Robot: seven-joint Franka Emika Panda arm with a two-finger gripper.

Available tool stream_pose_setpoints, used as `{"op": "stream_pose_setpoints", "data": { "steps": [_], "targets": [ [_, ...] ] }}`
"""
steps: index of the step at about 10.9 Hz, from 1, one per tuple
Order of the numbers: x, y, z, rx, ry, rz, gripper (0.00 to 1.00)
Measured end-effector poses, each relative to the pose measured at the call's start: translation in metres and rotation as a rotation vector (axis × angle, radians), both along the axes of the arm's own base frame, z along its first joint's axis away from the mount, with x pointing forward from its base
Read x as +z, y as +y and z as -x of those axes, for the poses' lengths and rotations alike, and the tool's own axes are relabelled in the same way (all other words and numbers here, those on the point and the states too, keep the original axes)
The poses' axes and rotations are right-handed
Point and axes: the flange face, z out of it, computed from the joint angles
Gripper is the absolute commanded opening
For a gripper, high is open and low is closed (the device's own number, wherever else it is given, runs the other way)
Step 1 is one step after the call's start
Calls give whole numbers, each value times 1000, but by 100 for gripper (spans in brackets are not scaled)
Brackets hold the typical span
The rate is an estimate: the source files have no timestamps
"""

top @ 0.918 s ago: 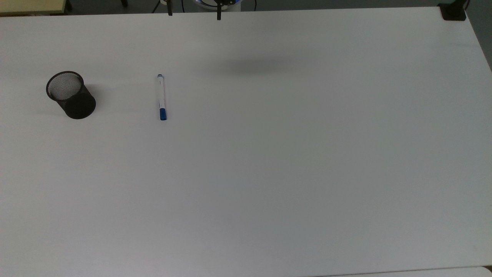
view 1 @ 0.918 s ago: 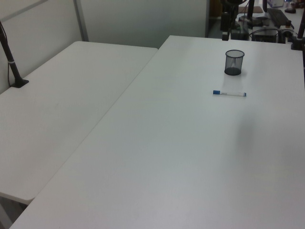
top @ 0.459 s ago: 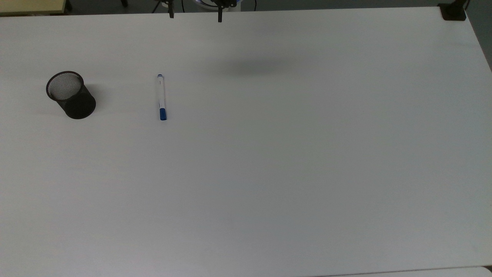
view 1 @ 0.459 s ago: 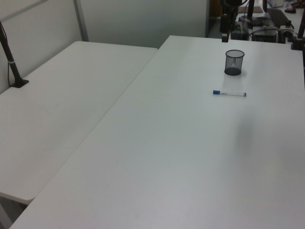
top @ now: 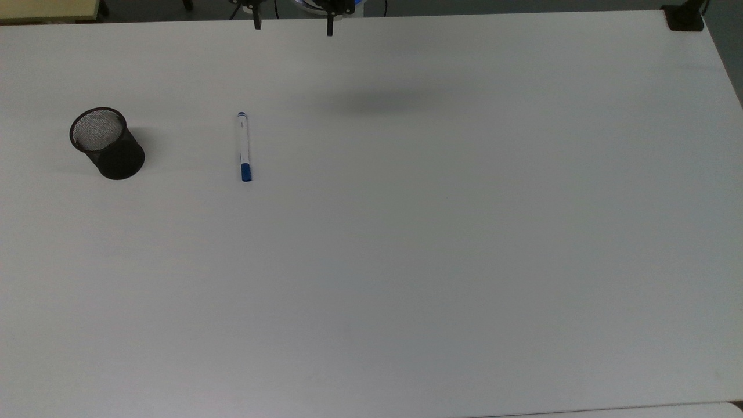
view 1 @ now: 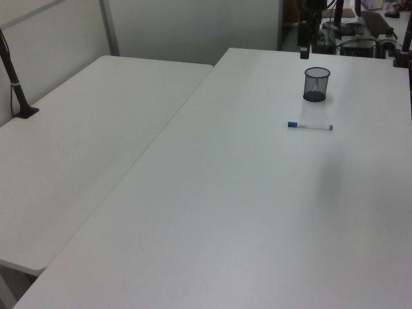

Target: Insert the marker

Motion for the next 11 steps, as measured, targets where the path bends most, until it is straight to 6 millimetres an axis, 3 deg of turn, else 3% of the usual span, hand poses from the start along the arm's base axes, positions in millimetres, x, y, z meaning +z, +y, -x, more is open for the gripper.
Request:
{"op": "stream_pose_setpoints", "data": {
  "steps": [4, 8, 11],
  "targets": [
    [-34, -73, -7, 17, -2, -4, 100],
    [-117, -112, -20, 127, 42, -17, 100],
    [-185, -121, -39, 146, 91, -32, 81]
  ]
}}
